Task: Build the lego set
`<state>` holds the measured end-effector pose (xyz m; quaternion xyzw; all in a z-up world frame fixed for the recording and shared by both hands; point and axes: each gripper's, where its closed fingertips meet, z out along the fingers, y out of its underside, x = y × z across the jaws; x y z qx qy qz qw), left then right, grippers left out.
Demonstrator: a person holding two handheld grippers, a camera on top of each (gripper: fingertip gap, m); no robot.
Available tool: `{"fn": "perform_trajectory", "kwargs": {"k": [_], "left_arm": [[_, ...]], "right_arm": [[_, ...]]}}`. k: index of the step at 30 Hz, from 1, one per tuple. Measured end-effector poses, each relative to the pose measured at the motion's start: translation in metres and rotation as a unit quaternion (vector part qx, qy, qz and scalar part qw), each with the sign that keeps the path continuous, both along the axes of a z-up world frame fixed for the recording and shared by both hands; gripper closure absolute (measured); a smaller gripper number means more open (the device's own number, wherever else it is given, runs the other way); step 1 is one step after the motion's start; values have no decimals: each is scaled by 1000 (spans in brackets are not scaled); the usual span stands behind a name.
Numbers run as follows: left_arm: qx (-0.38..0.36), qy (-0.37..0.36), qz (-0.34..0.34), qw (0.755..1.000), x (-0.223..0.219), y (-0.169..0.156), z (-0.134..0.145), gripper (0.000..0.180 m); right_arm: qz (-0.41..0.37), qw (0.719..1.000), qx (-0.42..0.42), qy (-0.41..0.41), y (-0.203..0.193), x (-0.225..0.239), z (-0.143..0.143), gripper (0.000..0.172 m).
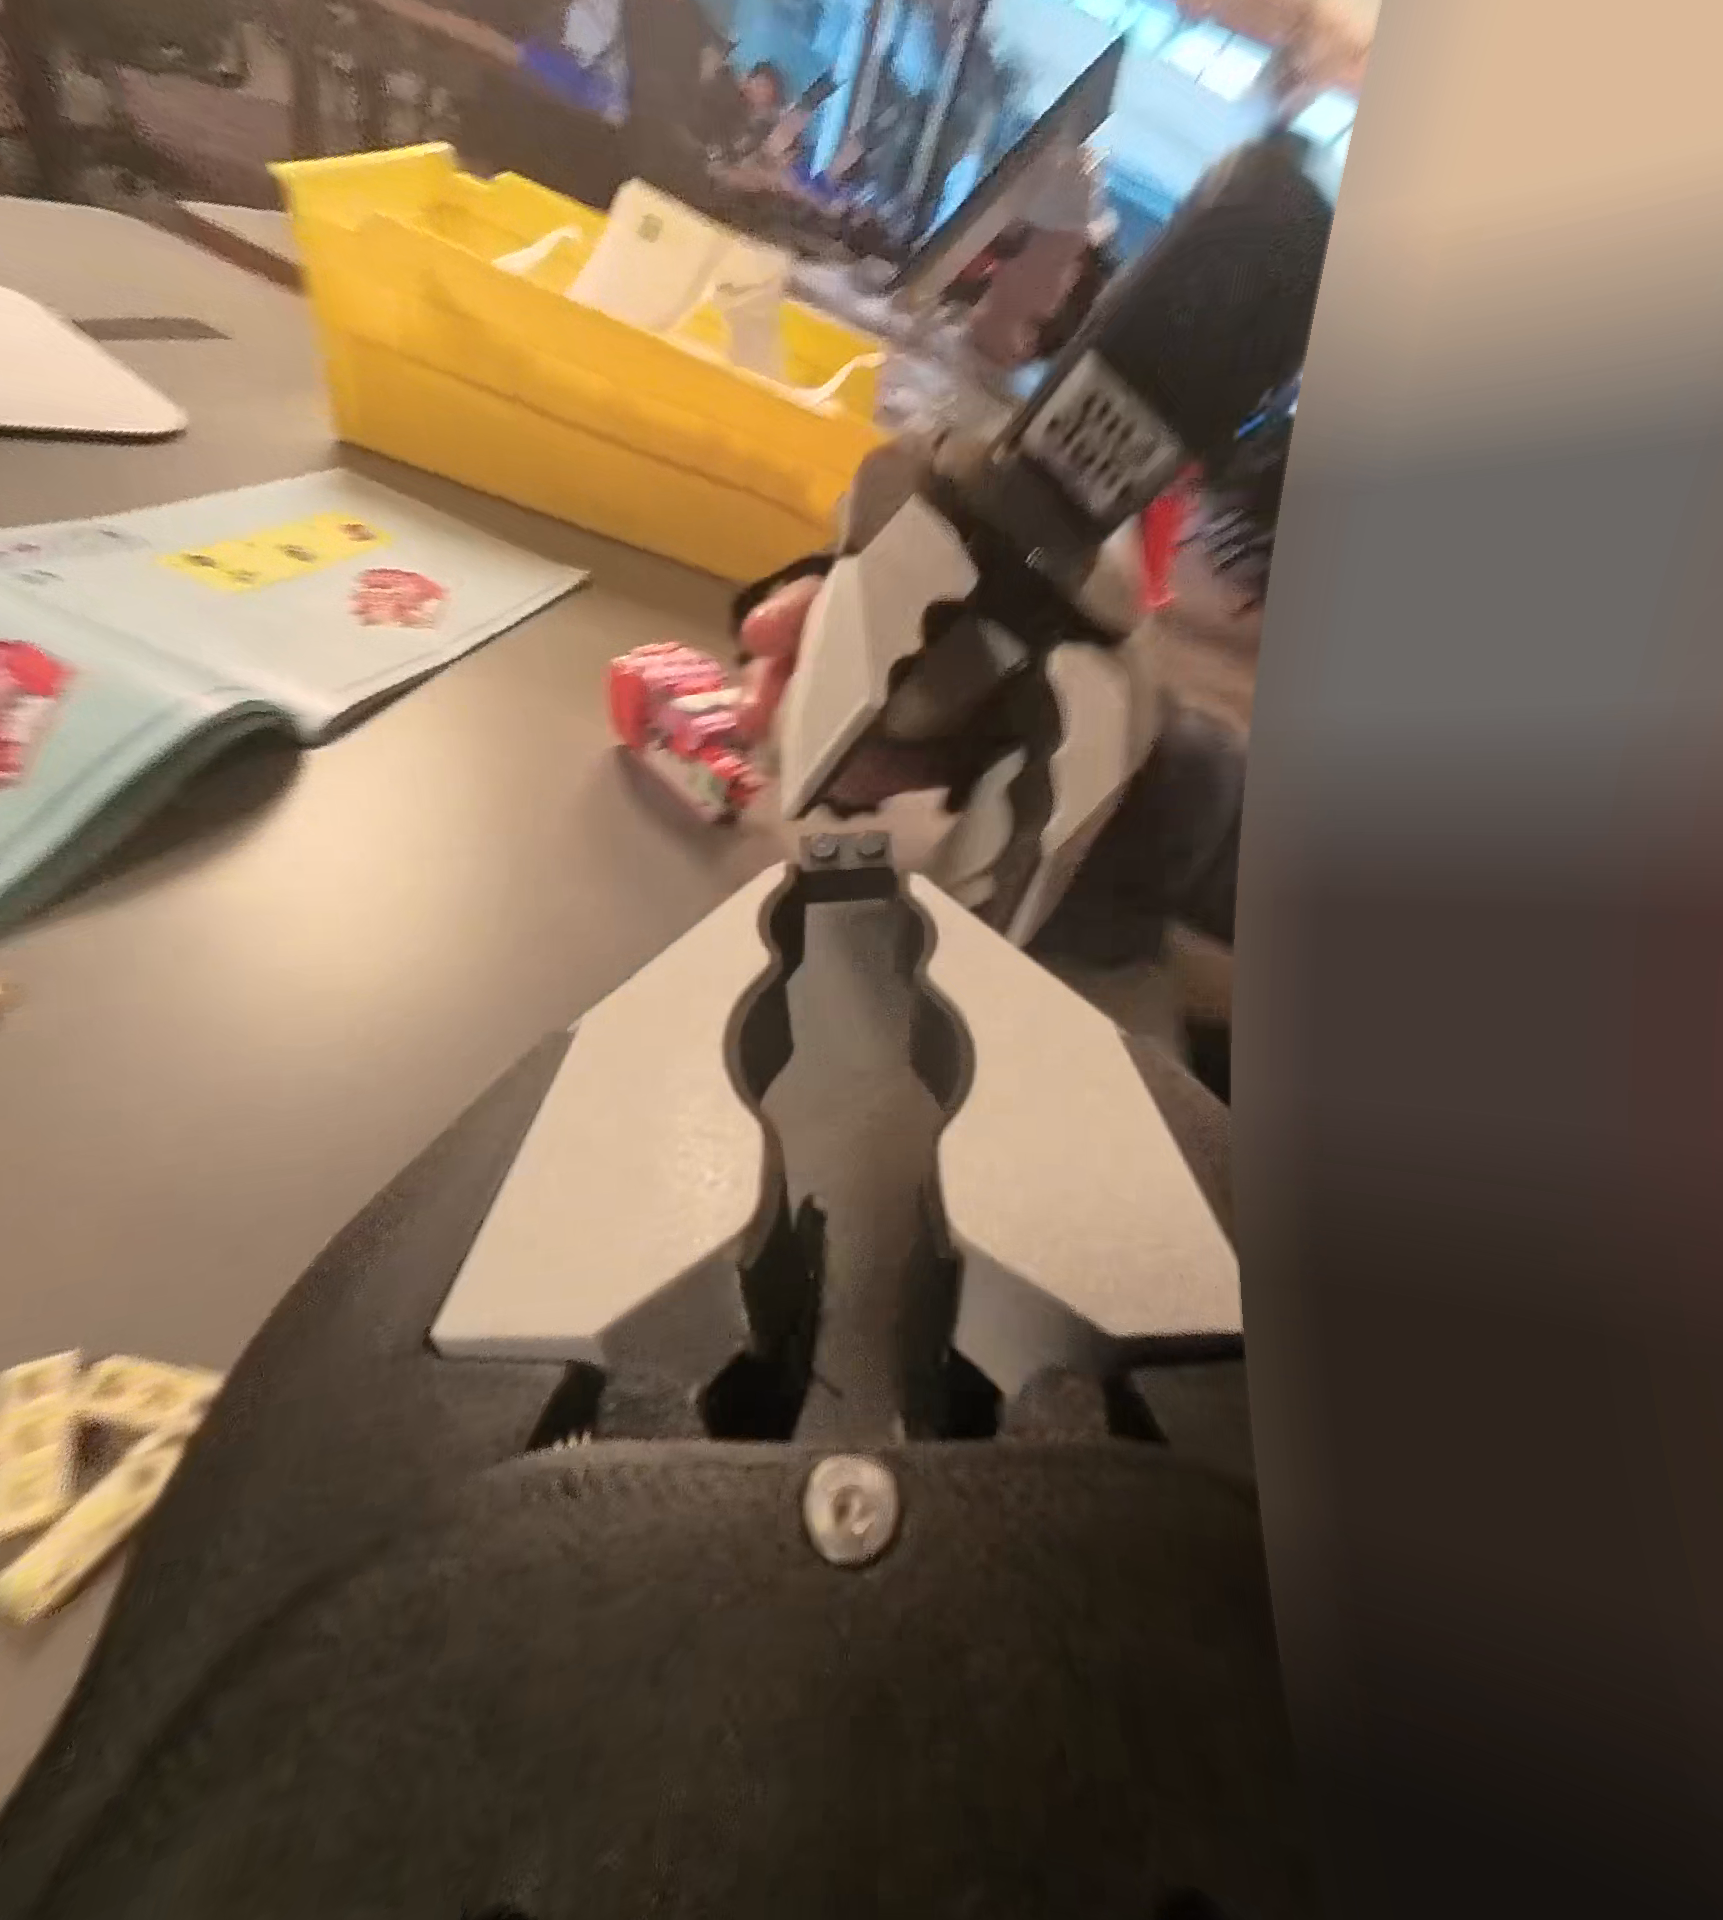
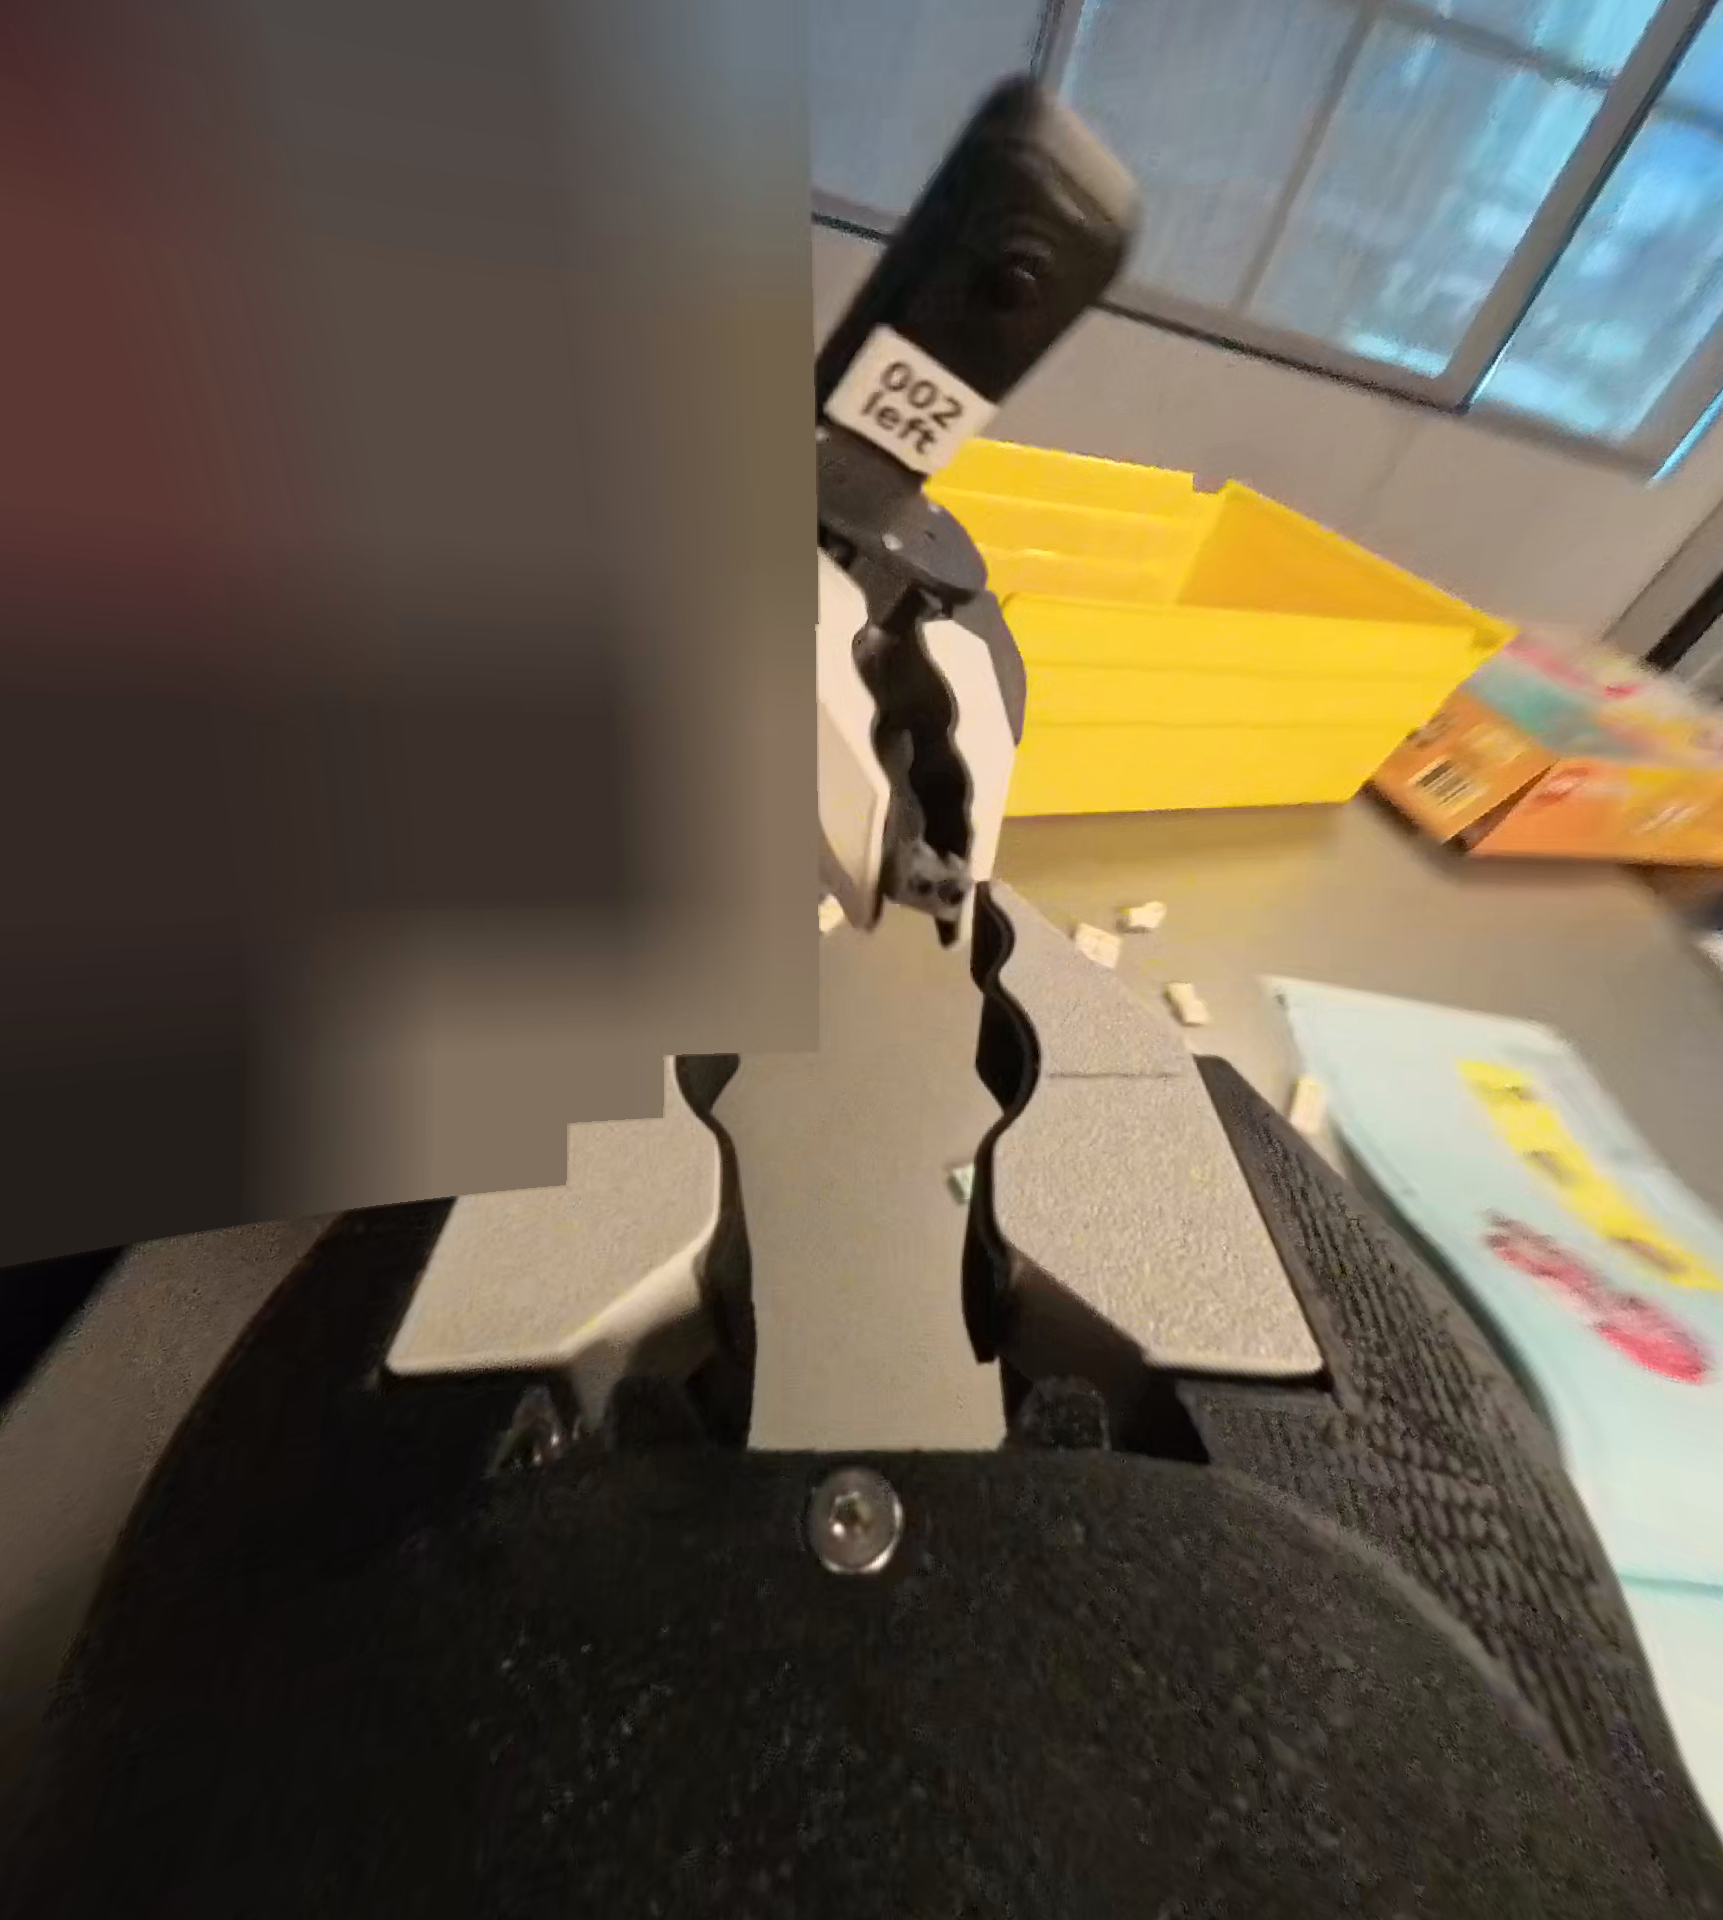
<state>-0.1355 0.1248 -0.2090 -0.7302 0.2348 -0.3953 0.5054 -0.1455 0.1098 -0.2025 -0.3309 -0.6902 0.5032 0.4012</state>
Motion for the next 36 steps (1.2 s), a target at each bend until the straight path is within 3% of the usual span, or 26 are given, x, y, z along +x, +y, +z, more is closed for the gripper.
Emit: {"fn": "perform_trajectory", "kwargs": {"k": [1,5,11,15,21,29,33,36], "left_arm": [[13,49,24,998,-5,4,-7,165],[77,226,83,968,-15,14,-25,165],[136,367,157,907,-26,27,-27,165],[145,433,174,873,-29,34,-33,165],[155,465,169,856,-24,37,-37,164],[141,457,155,865,-19,38,-44,165],[40,367,113,922,-14,33,-55,152],[-37,314,83,945,-14,29,-68,145]], "right_arm": [[2,999,-37,-12,1,0,2,130],[-41,991,-117,-49,18,-8,2,147],[-102,973,-164,-128,33,-19,-23,159],[-111,965,-198,-129,34,-22,-20,160],[-153,959,-188,-148,45,-22,-26,159],[-175,955,-135,-198,43,-17,-38,162],[-220,939,-81,-250,56,-6,-47,164],[-238,914,-38,-327,59,9,-59,164]]}}
